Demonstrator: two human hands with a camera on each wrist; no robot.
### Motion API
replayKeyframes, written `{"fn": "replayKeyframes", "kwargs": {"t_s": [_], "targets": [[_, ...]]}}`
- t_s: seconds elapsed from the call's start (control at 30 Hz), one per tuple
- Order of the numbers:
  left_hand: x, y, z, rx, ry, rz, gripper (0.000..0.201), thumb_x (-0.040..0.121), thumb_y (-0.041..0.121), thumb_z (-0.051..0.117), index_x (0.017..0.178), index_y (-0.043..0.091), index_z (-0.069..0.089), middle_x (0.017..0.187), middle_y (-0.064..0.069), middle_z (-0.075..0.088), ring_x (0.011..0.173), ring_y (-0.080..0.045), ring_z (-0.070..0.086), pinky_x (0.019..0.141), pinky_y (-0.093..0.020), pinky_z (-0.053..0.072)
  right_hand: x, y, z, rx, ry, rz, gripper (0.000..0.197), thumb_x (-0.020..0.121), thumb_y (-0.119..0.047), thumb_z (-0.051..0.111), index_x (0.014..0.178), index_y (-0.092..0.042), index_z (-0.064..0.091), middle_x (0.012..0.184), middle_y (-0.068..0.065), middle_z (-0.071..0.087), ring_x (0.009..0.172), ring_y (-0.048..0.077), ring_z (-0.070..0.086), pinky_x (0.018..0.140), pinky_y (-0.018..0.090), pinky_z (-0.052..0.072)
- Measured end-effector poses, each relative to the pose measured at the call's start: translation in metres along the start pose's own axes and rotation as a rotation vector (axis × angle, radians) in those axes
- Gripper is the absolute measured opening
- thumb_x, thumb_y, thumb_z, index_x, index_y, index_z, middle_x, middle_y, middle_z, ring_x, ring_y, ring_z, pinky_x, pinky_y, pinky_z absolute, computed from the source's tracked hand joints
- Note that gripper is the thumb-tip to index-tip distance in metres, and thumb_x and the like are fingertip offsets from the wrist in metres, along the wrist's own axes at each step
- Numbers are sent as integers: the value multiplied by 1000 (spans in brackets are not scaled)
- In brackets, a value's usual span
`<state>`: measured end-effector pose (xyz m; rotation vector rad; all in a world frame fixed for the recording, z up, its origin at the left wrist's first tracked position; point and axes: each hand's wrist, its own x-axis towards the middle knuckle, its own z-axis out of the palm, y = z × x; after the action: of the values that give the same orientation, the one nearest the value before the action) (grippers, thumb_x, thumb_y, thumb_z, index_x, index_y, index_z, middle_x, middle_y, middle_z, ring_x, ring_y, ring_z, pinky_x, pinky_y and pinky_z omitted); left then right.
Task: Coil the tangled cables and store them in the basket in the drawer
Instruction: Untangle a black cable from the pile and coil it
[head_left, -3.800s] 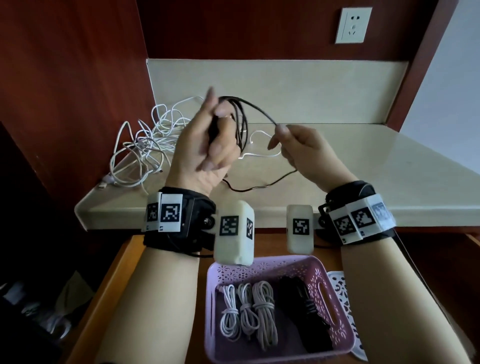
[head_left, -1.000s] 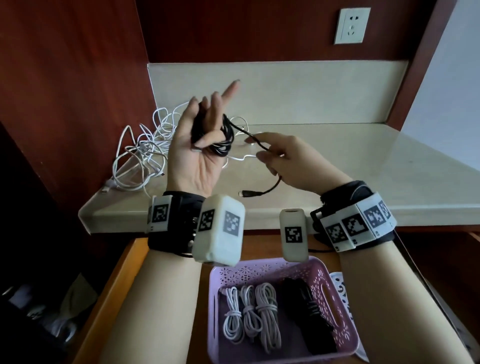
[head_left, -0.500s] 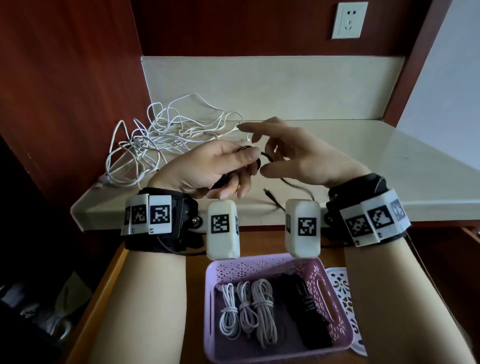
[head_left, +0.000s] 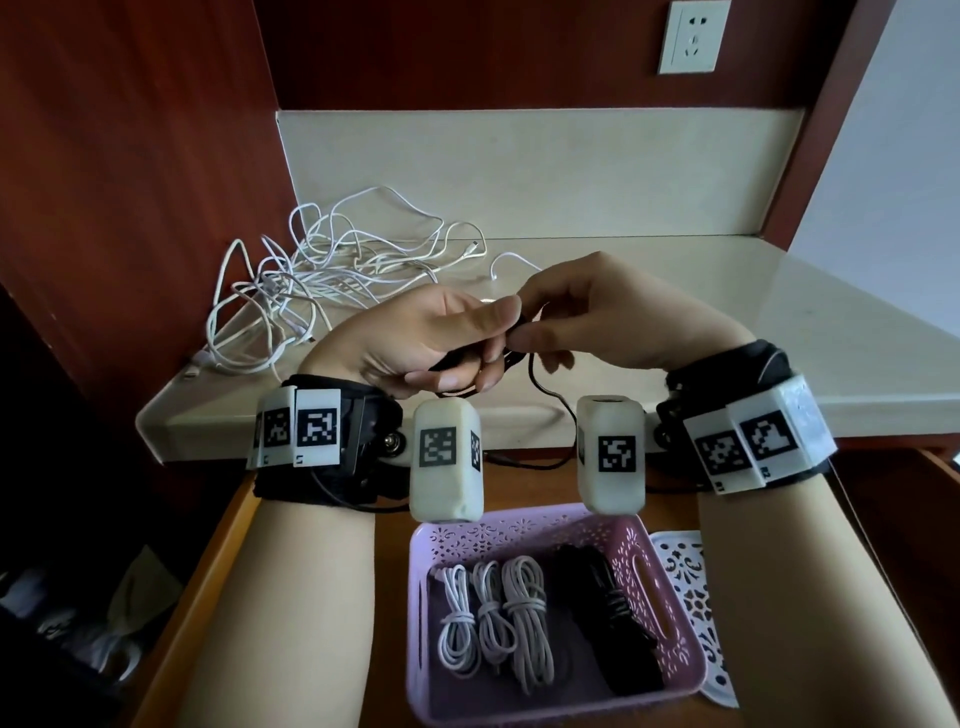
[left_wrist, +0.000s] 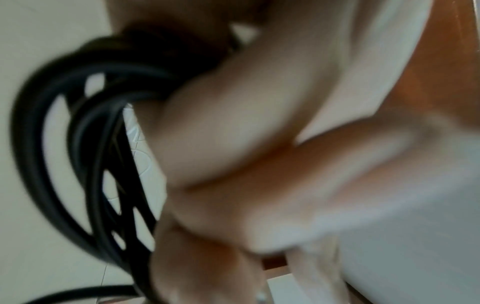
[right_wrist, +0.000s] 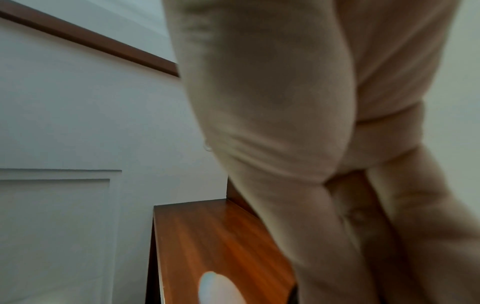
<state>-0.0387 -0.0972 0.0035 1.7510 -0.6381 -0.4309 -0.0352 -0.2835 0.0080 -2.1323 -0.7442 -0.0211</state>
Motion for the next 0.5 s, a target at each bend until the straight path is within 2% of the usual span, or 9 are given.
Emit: {"fn": "replayKeyframes", "kwargs": {"t_s": [0.1, 0.13, 0.17, 0.23, 0.27, 0.33, 0.4, 0.47, 0.5], "targets": [[5, -1, -1, 7, 114, -10, 35, 81, 36, 57, 74, 3, 48, 40, 2, 45, 23, -1, 22, 29, -5, 14, 0, 2, 1, 80, 14, -15, 1, 84, 1, 65, 85, 1, 66, 57, 3, 64, 48, 14, 58, 55, 23, 50], [8, -3, -2, -25, 164, 25, 30, 78, 31, 66, 78, 6, 49, 44, 3, 47, 26, -2, 26, 29, -8, 18, 0, 2, 0, 106, 25, -19, 2, 84, 2, 64, 86, 2, 66, 57, 4, 64, 49, 16, 59, 55, 23, 51], [10, -6, -3, -48, 198, 66, 36, 72, 30, 76, 84, 8, 50, 50, 4, 52, 32, -4, 35, 33, -11, 26, 0, 3, 0, 129, 36, -26, 3, 84, 3, 64, 87, 3, 65, 56, 4, 64, 49, 17, 61, 55, 23, 51], [13, -13, -8, -34, 198, 117, 57, 55, 43, 88, 94, 15, 57, 71, 7, 64, 58, -8, 56, 55, -15, 42, -1, 1, -1, 153, 47, -54, 5, 85, 3, 63, 89, 1, 65, 57, 3, 65, 50, 16, 62, 55, 22, 51], [13, -15, -9, -10, 158, 125, 59, 54, 48, 86, 97, 17, 60, 82, 5, 65, 74, -10, 60, 69, -20, 44, -2, 0, -2, 159, 47, -75, 6, 85, 3, 62, 88, -1, 65, 57, 2, 65, 51, 16, 63, 56, 22, 51], [9, -14, -6, 43, 14, 137, 47, 68, 43, 70, 100, 10, 61, 92, 1, 64, 91, -12, 59, 84, -23, 41, -3, -3, -2, 177, 39, -125, 9, 84, 3, 62, 88, -4, 65, 60, 3, 65, 53, 17, 63, 57, 24, 52], [4, -12, -2, 42, -111, 160, 44, 75, 32, 60, 104, -1, 59, 95, -3, 66, 98, -17, 63, 90, -24, 44, -3, -3, -3, 199, 36, -149, 11, 84, 4, 61, 88, -6, 65, 62, 5, 65, 54, 18, 63, 58, 25, 51], [1, -11, -1, -2, -191, 162, 42, 73, 26, 61, 104, -1, 55, 98, -5, 63, 101, -26, 63, 97, -37, 46, -3, -2, -3, 215, 50, -153, 11, 82, 2, 62, 88, -7, 65, 61, 2, 66, 54, 16, 63, 58, 24, 51], [1, -11, -2, -3, -212, 153, 41, 72, 24, 62, 104, 0, 54, 98, -5, 62, 99, -28, 63, 98, -42, 43, -2, -1, -3, 225, 60, -156, 11, 82, 2, 63, 88, -8, 65, 61, 2, 66, 54, 15, 63, 58, 23, 52]]}}
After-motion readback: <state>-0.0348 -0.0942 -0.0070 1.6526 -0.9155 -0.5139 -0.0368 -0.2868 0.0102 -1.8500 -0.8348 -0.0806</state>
